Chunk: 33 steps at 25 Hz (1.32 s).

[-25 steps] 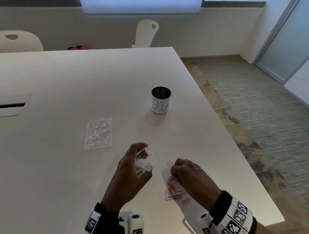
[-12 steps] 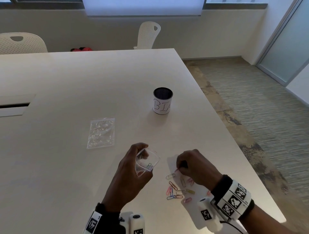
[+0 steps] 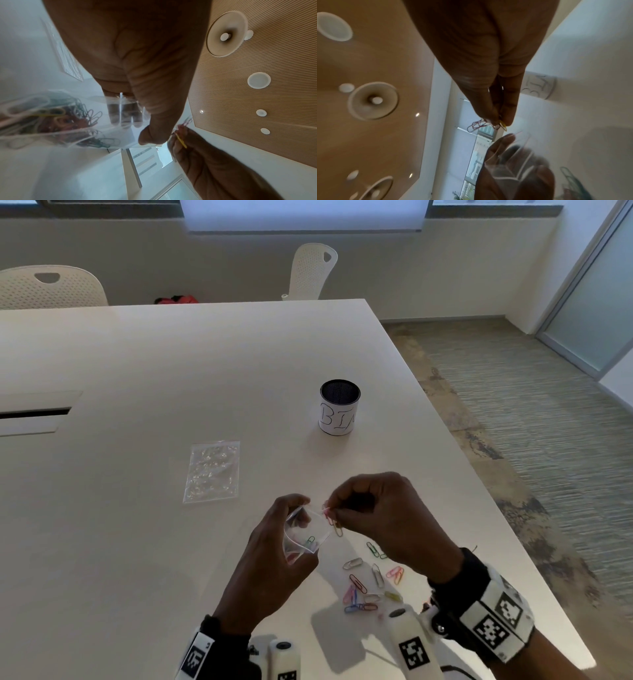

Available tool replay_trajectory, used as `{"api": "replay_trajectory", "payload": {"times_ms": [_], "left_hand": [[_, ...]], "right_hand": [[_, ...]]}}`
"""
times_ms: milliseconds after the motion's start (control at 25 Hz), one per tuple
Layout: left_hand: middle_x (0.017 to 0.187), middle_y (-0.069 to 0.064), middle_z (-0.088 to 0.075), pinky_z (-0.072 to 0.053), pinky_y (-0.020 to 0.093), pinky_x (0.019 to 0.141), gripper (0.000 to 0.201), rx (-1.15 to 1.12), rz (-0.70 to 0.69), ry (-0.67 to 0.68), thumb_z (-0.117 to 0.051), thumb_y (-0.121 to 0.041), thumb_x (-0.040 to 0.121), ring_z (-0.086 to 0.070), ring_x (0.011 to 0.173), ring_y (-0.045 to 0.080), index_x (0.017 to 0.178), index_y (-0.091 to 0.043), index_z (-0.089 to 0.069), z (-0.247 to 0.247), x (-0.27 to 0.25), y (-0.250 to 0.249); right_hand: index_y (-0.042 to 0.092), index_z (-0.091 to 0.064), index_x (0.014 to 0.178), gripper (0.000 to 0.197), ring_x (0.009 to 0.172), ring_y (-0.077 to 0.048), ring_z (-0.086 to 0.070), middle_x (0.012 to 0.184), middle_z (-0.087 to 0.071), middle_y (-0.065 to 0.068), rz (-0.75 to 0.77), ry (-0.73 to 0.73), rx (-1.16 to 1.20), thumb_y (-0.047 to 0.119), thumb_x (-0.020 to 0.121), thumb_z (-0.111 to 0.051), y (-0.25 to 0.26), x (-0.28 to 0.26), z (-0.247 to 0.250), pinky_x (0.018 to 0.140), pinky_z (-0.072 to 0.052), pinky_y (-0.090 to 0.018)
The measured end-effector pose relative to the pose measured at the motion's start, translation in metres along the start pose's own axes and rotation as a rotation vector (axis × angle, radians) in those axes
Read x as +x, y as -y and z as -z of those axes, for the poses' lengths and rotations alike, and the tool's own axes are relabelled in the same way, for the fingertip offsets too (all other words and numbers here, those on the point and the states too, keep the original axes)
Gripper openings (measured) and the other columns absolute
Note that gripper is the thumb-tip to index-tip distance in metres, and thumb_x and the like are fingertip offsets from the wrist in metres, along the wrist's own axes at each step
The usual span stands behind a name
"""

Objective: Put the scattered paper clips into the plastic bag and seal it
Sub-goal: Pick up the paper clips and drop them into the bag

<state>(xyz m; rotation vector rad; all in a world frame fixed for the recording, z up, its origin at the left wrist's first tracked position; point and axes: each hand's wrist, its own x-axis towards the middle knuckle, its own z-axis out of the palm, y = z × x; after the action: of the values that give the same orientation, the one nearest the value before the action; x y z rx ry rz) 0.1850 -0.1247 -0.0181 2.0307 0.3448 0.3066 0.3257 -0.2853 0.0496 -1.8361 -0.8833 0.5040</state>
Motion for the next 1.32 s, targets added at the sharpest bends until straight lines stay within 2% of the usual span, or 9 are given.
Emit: {"api": "replay_trajectory", "payload": {"times_ms": [160, 400, 520, 680, 840, 960, 1160, 1240, 1320], "left_hand": [[0.119, -0.01, -0.065, -0.056, 0.015, 0.072, 0.064, -0.008, 0.032, 0.002, -0.078, -0.006, 0.082, -0.068, 0.098, 0.008, 0.132, -0.032, -0.048, 0.002, 0.0, -0.005], [0.114, -0.012, -0.062, -0.054, 0.008, 0.078, 0.062, 0.018, -0.008, -0.026, -0.079, -0.008, 0.082, -0.065, 0.109, 0.006, 0.128, -0.034, -0.048, 0.003, -0.001, -0.001], [0.116, -0.013, -0.062, -0.052, 0.006, 0.081, 0.065, 0.012, -0.003, -0.022, -0.08, -0.011, 0.084, -0.064, 0.113, 0.004, 0.134, -0.035, -0.046, 0.002, -0.001, 0.002], [0.116, -0.015, -0.062, -0.054, 0.008, 0.082, 0.067, 0.018, -0.006, -0.021, -0.08, -0.01, 0.084, -0.064, 0.114, 0.004, 0.134, -0.037, -0.045, 0.002, -0.001, 0.004], [0.115, -0.014, -0.063, -0.061, 0.02, 0.082, 0.067, 0.016, -0.006, -0.022, -0.08, -0.008, 0.083, -0.066, 0.111, 0.008, 0.134, -0.036, -0.047, -0.001, -0.001, 0.004], [0.114, -0.013, -0.062, -0.062, 0.024, 0.083, 0.066, 0.018, -0.01, -0.021, -0.08, -0.009, 0.084, -0.066, 0.111, 0.009, 0.133, -0.037, -0.047, -0.002, -0.002, 0.003], [0.115, -0.014, -0.063, -0.064, 0.031, 0.085, 0.067, 0.018, 0.001, -0.016, -0.081, -0.01, 0.084, -0.066, 0.113, 0.01, 0.133, -0.04, -0.045, -0.001, -0.001, 0.003], [0.115, -0.014, -0.063, -0.063, 0.028, 0.083, 0.067, 0.013, 0.004, -0.021, -0.08, -0.01, 0.083, -0.067, 0.11, 0.011, 0.132, -0.042, -0.046, 0.0, -0.001, 0.002], [0.115, -0.014, -0.063, -0.061, 0.024, 0.083, 0.067, 0.018, -0.004, -0.024, -0.079, -0.009, 0.083, -0.066, 0.109, 0.011, 0.131, -0.043, -0.046, 0.001, -0.002, 0.001]], "right_hand": [[0.017, -0.081, 0.094, 0.011, 0.081, -0.008, -0.073, 0.091, -0.076, 0.004, 0.137, 0.044, -0.25, 0.01, 0.086, -0.081, 0.008, 0.01, -0.022, 0.078, -0.063, -0.031], [0.017, -0.081, 0.101, 0.013, 0.079, -0.001, -0.074, 0.089, -0.08, 0.006, 0.124, 0.005, -0.259, 0.011, 0.089, -0.077, 0.012, 0.006, -0.01, 0.08, -0.061, -0.019], [0.02, -0.08, 0.097, 0.011, 0.079, -0.004, -0.073, 0.088, -0.078, 0.009, 0.081, -0.04, -0.268, 0.013, 0.088, -0.079, -0.006, -0.001, 0.008, 0.08, -0.061, -0.025], [0.032, -0.07, 0.118, 0.032, 0.102, 0.001, -0.064, 0.118, -0.068, 0.015, -0.007, 0.255, -0.508, 0.038, 0.088, -0.075, -0.041, -0.03, 0.016, 0.094, -0.057, -0.028], [0.041, -0.056, 0.134, 0.057, 0.129, 0.001, -0.044, 0.146, -0.048, 0.018, 0.037, 0.463, -0.612, 0.065, 0.083, -0.065, -0.065, -0.055, -0.004, 0.109, -0.044, -0.023], [0.042, -0.058, 0.131, 0.046, 0.13, -0.002, -0.041, 0.143, -0.049, 0.017, 0.122, 0.501, -0.65, 0.058, 0.089, -0.066, -0.075, -0.056, -0.014, 0.108, -0.039, -0.023], [0.024, -0.073, 0.11, 0.014, 0.105, -0.007, -0.054, 0.119, -0.063, 0.008, 0.182, 0.532, -0.684, 0.024, 0.098, -0.065, -0.078, -0.047, -0.009, 0.091, -0.052, -0.024], [0.024, -0.072, 0.109, 0.013, 0.103, -0.005, -0.054, 0.118, -0.062, 0.008, 0.187, 0.515, -0.697, 0.025, 0.098, -0.065, -0.078, -0.044, -0.002, 0.088, -0.054, -0.025], [0.029, -0.067, 0.119, 0.023, 0.111, -0.004, -0.052, 0.127, -0.057, 0.01, 0.189, 0.534, -0.739, 0.038, 0.098, -0.064, -0.077, -0.044, 0.007, 0.094, -0.052, -0.023]]}}
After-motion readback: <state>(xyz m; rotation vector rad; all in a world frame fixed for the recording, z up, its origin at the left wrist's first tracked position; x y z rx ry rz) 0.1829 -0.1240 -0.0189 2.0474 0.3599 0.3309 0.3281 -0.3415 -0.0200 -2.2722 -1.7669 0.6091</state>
